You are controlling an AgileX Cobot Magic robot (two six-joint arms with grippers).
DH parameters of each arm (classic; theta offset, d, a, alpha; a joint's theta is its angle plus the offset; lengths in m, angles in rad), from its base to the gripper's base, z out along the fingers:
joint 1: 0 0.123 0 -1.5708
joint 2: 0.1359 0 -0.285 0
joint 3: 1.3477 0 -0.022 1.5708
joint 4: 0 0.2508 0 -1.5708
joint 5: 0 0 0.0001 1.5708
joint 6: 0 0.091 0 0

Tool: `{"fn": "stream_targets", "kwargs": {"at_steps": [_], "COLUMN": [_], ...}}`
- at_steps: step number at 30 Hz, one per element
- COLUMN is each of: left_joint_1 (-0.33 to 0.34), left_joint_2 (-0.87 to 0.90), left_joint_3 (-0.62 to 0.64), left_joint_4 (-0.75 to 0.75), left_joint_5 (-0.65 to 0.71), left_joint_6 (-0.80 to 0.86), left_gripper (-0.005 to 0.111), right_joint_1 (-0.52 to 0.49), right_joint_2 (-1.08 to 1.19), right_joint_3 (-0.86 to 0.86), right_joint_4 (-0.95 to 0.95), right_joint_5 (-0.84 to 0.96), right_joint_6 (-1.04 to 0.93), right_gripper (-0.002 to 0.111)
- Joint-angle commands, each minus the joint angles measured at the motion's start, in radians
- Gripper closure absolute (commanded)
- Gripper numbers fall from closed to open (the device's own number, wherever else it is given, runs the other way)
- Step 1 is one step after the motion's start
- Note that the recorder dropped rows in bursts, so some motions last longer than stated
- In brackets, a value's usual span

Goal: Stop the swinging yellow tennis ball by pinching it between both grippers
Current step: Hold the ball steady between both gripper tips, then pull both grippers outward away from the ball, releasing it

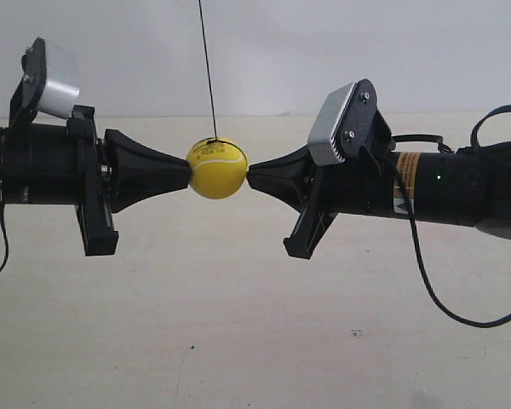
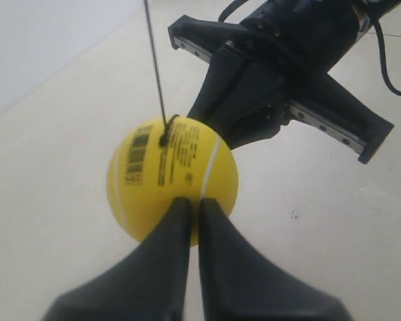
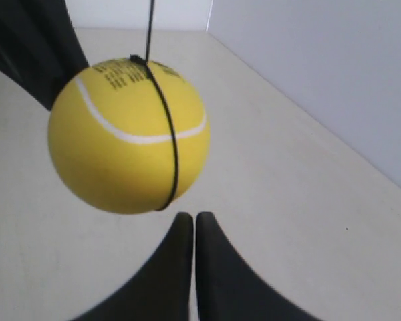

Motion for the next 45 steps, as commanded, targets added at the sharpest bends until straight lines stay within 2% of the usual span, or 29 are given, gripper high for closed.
{"fn": "stream_targets", "kwargs": {"at_steps": [1,9,15,27,35,40,45], "left_joint_1": [-0.005,-0.005,-0.005,-0.005,-0.005,-0.005,-0.005], "left_joint_2": [-0.032,-0.164,-0.252,-0.276,-0.276,-0.28,-0.329], "left_joint_3": [-0.004,0.025,0.07,0.081,0.081,0.072,0.034], "left_joint_4": [-0.005,0.018,-0.039,-0.059,-0.072,-0.22,-0.3], "left_joint_5": [0.045,0.248,0.41,0.426,0.426,0.463,0.504], "left_joint_6": [-0.013,-0.067,-0.075,-0.075,-0.07,0.017,0.02], "left_gripper": [0.102,0.102,0.102,0.102,0.102,0.102,0.102], "right_joint_1": [-0.035,-0.19,-0.21,-0.21,-0.21,-0.21,-0.21], "right_joint_2": [-0.01,-0.01,-0.01,-0.01,-0.018,-0.067,-0.171], "right_joint_3": [-0.004,0.031,0.036,0.036,0.036,0.036,0.036], "right_joint_4": [-0.002,-0.017,-0.017,0.002,0.09,0.122,0.254], "right_joint_5": [0.02,-0.103,-0.098,-0.093,-0.096,-0.059,0.023], "right_joint_6": [-0.007,0.032,0.041,0.043,0.047,0.068,0.084], "right_gripper": [0.108,0.108,0.108,0.108,0.108,0.108,0.108]}}
